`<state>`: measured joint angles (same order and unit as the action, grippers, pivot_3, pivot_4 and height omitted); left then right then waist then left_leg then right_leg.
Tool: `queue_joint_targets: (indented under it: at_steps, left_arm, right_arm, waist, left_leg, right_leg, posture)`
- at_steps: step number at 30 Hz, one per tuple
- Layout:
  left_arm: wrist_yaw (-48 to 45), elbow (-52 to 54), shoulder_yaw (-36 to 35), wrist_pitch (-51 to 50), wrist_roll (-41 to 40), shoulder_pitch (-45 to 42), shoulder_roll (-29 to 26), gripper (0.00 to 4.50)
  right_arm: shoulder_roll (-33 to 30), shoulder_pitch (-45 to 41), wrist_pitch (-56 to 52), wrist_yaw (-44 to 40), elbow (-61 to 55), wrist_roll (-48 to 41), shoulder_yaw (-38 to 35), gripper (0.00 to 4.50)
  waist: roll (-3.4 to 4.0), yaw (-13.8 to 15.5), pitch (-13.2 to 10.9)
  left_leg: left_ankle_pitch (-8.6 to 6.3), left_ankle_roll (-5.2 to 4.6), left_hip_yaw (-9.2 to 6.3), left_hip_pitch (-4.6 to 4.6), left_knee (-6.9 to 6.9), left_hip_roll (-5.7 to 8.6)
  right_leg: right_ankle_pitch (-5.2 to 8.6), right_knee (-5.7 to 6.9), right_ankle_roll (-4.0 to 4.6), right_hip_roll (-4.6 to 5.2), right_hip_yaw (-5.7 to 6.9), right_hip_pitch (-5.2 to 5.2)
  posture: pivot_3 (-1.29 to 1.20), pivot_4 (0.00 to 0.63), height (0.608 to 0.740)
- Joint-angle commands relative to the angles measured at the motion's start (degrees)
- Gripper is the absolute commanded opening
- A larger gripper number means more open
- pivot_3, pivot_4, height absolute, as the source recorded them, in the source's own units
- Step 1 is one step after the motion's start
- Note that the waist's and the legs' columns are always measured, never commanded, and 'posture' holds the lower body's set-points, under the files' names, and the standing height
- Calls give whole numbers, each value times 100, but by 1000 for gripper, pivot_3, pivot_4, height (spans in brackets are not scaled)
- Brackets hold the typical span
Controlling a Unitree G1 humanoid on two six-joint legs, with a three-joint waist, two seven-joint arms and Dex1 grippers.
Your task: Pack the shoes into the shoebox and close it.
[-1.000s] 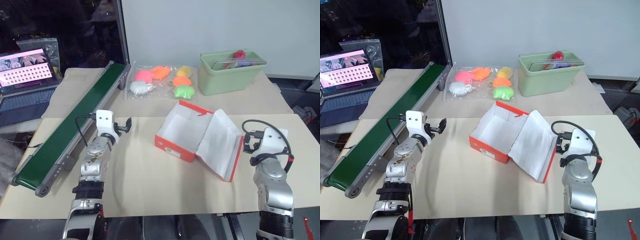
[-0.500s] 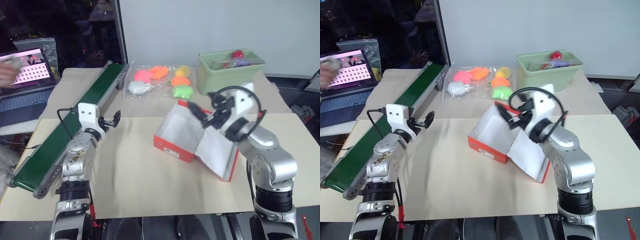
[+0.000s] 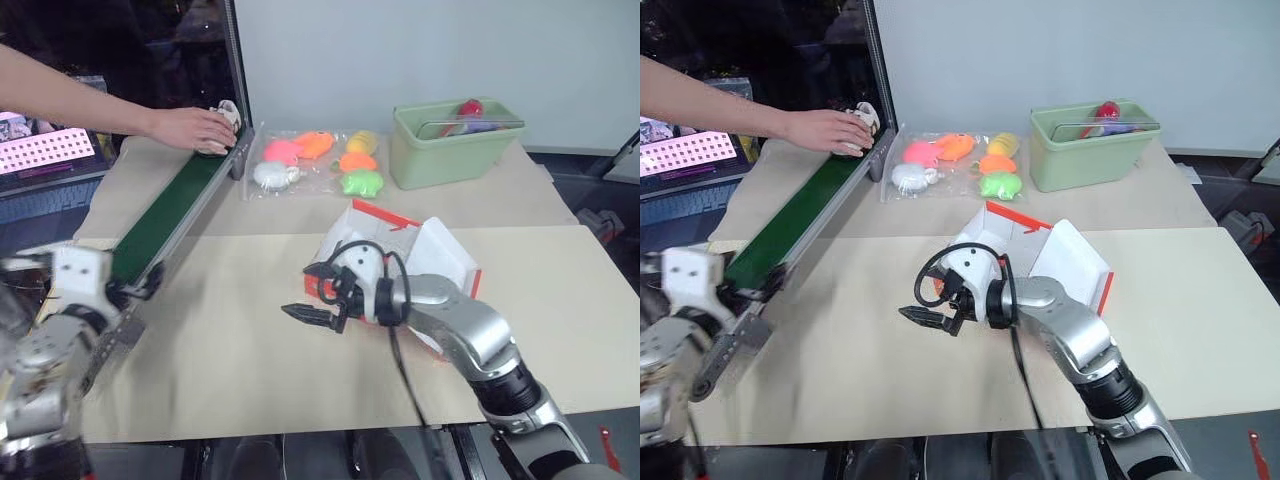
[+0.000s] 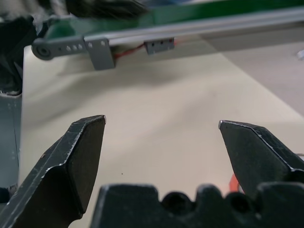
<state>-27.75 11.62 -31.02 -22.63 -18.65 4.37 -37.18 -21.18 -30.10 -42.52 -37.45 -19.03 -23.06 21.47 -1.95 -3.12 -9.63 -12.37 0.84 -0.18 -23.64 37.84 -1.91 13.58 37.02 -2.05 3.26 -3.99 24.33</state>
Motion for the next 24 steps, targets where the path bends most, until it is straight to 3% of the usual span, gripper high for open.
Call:
queue_joint_targets:
  at_steps: [1, 8, 24]
  left_arm:
    - [-718, 182, -527, 72, -227, 546, -437, 4500]
    - [-1714, -779, -863, 227, -642, 778, -804, 4500]
    - [-1606, -1055, -728, 283, -622, 406, -802, 4500]
  right_arm:
    - [197, -85, 315, 22, 93, 165, 3, 4470]
    - [540, -41, 672, 293, 508, 645, 22, 4470]
    - [432, 458, 850, 768, 260, 1701, 233, 4470]
  waist:
    - [0, 19, -1]
    - [-9, 86, 3]
    - [-20, 41, 5]
  left_leg:
    - [0, 0, 2, 0, 0, 2]
    - [0, 1, 7, 12, 0, 6]
    - [-1, 3, 9, 11, -4, -2]
  right_leg:
    - [0, -2, 0, 3, 0, -1]
    - [2, -3, 2, 10, 4, -10]
    - [3, 0, 5, 6, 4, -3]
  posture:
    - [0, 150, 729]
    - [0, 150, 729]
    - [0, 150, 729]
